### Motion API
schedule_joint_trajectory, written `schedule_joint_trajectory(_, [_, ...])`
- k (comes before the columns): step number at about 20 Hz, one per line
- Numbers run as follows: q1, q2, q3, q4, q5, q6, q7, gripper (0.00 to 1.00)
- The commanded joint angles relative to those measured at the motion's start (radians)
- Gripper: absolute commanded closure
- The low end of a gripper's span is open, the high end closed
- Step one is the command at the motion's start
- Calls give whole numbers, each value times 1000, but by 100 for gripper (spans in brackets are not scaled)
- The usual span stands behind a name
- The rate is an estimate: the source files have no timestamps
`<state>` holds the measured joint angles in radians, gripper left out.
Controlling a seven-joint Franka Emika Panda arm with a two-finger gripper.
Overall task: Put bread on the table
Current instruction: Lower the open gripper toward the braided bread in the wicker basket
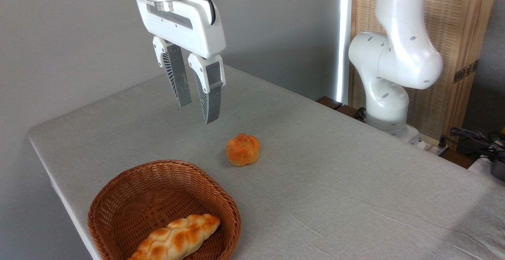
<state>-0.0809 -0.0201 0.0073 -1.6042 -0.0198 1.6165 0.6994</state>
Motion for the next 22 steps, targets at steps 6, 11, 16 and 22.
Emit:
schedule_joint_trajectory(6, [-7, -12, 11, -16, -17, 8, -1, 0])
schedule_joint_trajectory(11, [-7, 21, 11, -17, -5, 198, 0, 0])
schedule_joint_trajectory(16, [-5, 114, 11, -63, 23, 339, 2, 0])
schedule_joint_trajectory(22, [36, 181, 11, -175, 113, 514, -1, 0])
